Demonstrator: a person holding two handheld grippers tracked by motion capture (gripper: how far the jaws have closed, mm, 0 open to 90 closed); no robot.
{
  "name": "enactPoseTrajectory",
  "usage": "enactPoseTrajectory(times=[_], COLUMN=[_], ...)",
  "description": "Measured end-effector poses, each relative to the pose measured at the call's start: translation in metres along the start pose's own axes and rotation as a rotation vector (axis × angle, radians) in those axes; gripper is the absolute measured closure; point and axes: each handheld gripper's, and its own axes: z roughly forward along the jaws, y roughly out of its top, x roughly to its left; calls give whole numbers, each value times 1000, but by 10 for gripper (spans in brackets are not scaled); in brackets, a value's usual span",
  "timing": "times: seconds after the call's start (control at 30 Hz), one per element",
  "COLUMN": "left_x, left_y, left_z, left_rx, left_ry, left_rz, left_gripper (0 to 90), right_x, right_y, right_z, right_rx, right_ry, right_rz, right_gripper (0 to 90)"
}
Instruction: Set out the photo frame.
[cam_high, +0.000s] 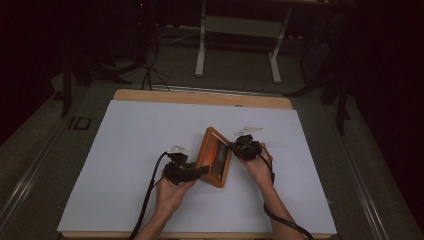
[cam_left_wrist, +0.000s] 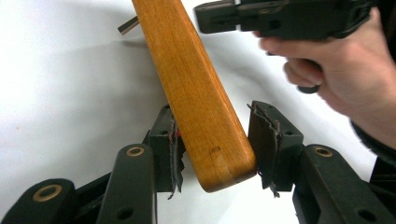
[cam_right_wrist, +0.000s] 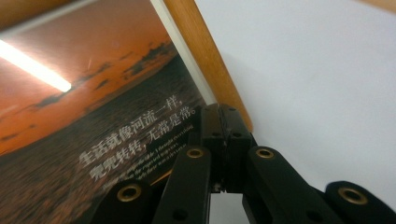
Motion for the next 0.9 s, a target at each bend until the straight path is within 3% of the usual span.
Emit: enactPoseTrajectory(times=[0.2, 0.47, 0.9], left_x=[-8, -27, -70], left_y=[2, 7, 4], left_z=[1, 6, 15], left_rx=[-6, -20, -14], left_ry=[24, 23, 56], left_rz=[23, 102, 360], left_gripper=[582, 652, 692], right_x=[-4, -3, -1], right_y=[4, 9, 5], right_z=[-37, -79, -109], right_rx=[-47, -122, -222], right_ry=[-7, -20, -33], right_rz=[-51, -69, -49], right_gripper=[853, 821, 838])
